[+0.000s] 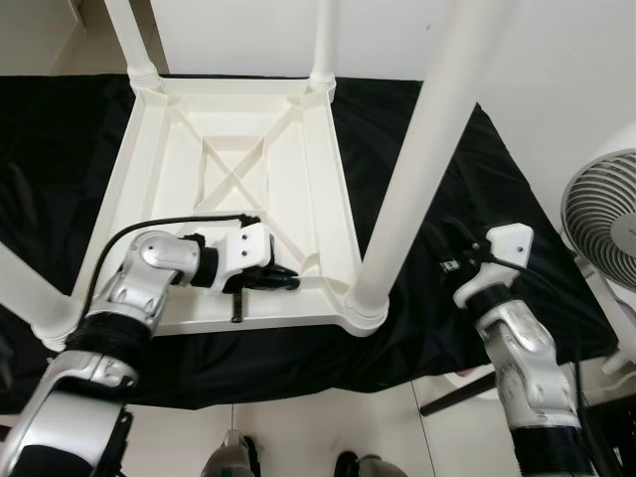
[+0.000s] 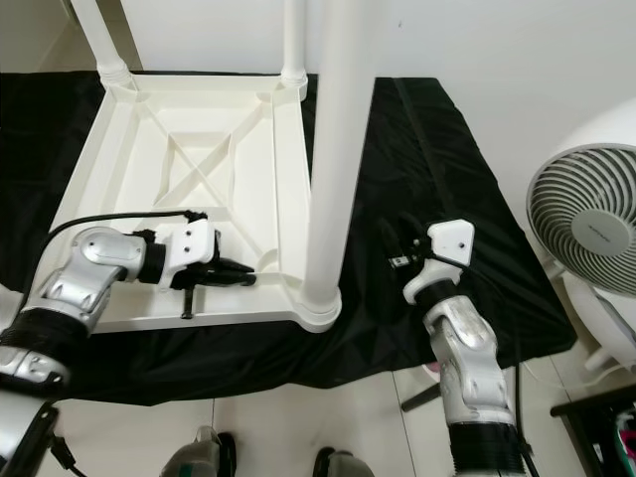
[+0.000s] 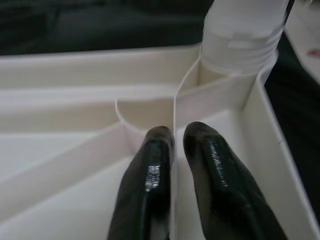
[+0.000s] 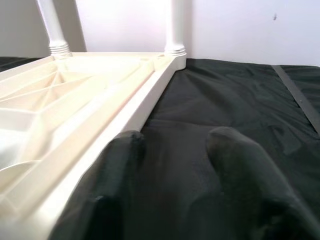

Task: Building children table

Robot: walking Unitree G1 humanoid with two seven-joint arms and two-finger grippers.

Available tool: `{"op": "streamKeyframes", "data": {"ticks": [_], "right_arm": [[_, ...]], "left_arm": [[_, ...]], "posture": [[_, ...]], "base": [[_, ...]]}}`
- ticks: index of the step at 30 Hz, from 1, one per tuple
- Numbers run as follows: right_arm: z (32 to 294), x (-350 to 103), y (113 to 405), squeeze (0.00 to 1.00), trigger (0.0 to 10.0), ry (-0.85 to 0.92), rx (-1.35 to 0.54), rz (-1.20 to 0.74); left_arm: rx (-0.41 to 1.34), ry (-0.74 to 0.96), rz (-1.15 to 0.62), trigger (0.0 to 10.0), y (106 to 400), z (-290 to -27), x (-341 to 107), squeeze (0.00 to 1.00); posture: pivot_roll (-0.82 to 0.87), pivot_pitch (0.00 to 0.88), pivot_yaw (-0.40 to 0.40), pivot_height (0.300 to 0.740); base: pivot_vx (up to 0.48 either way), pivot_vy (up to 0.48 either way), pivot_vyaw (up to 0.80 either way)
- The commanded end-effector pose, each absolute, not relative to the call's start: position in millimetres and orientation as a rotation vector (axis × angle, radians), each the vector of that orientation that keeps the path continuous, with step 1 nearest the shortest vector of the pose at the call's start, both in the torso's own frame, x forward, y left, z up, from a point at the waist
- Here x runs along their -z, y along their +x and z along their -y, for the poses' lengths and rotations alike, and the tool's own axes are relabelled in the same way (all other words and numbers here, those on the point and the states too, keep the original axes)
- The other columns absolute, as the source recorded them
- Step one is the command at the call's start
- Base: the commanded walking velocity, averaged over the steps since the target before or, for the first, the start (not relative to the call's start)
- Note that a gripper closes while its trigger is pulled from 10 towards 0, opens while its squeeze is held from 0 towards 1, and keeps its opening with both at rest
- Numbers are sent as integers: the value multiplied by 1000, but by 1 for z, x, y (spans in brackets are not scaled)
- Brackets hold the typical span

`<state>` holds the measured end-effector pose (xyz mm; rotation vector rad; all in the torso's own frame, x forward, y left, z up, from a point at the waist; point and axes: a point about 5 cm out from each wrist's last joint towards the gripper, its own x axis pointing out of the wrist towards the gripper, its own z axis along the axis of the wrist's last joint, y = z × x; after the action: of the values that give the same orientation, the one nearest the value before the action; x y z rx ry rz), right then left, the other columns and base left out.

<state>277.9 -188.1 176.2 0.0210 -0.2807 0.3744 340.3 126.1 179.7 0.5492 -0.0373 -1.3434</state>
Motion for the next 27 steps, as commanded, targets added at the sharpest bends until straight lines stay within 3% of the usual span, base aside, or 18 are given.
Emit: {"op": "streamKeyframes", "data": {"ticks": [1, 4, 5, 17, 27], "right_arm": [[190, -177, 271, 1000, 10000, 18, -391, 267], [192, -178, 266, 1000, 10000, 4, -398, 256], [192, -179, 261, 0, 10000, 1, -416, 249], [204, -182, 233, 0, 10000, -77, -615, 138], [185, -177, 232, 0, 10000, -100, -829, 71]], "left_arm": [[990, 496, 141, 10000, 358, -133, -191, 1000], [981, 517, 145, 10000, 358, -133, -191, 1000], [985, 535, 149, 10000, 357, -132, -191, 0], [1028, 471, 175, 10000, 347, -136, -198, 0], [991, 322, 190, 10000, 324, -153, -201, 0]], "posture": [[60, 194, -48, 740], [55, 194, -45, 740], [55, 194, -43, 740], [60, 189, -27, 740], [81, 182, -32, 740]], "base": [[0, 0, 0], [0, 0, 0], [0, 0, 0], [0, 0, 0], [0, 0, 0]]}}
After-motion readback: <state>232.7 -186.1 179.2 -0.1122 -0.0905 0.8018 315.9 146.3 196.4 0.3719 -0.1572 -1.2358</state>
